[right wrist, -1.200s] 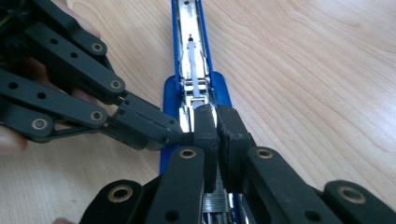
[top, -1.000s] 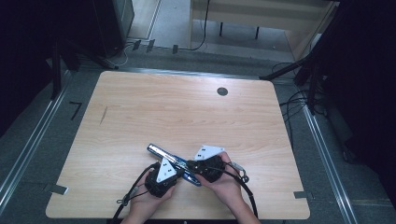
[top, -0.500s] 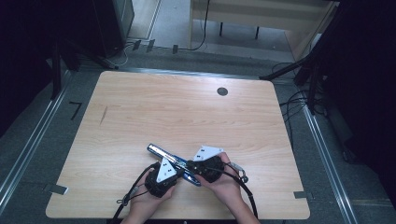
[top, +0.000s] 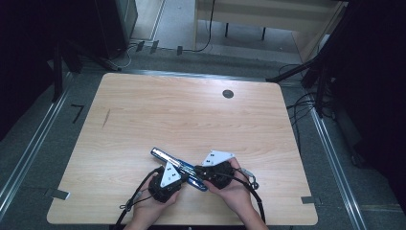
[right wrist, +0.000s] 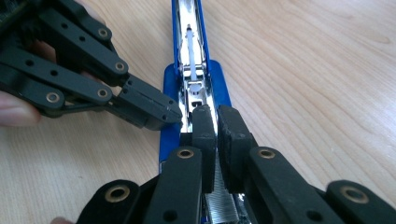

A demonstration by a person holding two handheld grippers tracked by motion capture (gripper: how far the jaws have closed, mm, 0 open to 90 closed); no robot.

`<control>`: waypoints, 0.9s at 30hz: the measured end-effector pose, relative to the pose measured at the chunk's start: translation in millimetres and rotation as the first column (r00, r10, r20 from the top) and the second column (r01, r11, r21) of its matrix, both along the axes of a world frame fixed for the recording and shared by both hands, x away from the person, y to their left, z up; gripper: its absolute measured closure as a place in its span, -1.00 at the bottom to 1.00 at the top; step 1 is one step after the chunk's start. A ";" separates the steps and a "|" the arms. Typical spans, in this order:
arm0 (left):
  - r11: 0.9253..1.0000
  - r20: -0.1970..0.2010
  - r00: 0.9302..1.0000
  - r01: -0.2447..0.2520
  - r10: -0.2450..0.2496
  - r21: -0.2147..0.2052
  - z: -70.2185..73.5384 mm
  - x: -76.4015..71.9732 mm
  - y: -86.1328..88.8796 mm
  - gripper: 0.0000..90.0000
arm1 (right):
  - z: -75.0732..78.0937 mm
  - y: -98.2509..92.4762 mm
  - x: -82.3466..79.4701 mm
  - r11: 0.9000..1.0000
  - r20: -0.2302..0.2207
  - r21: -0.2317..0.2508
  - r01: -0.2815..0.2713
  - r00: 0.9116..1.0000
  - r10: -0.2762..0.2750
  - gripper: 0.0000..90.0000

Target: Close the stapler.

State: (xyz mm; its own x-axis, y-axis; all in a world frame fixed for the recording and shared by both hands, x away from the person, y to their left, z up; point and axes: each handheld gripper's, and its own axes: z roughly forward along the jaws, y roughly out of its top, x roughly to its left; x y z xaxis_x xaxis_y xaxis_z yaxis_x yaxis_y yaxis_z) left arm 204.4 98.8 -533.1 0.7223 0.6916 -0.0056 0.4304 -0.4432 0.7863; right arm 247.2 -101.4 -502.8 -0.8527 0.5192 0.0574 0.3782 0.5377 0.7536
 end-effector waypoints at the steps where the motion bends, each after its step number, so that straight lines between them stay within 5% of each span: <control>1: 1.000 0.000 1.000 0.001 -0.001 0.002 0.1 0.0 0.1 1.00 | 0.7 -0.5 -0.3 1.000 -0.003 0.005 0.007 1.000 -0.007 0.94; 27: 1.000 -0.026 1.000 -0.007 0.007 -0.022 0.2 2.2 3.7 1.00 | 4.4 -19.8 -1.0 0.999 -0.005 0.024 0.045 0.999 -0.045 0.93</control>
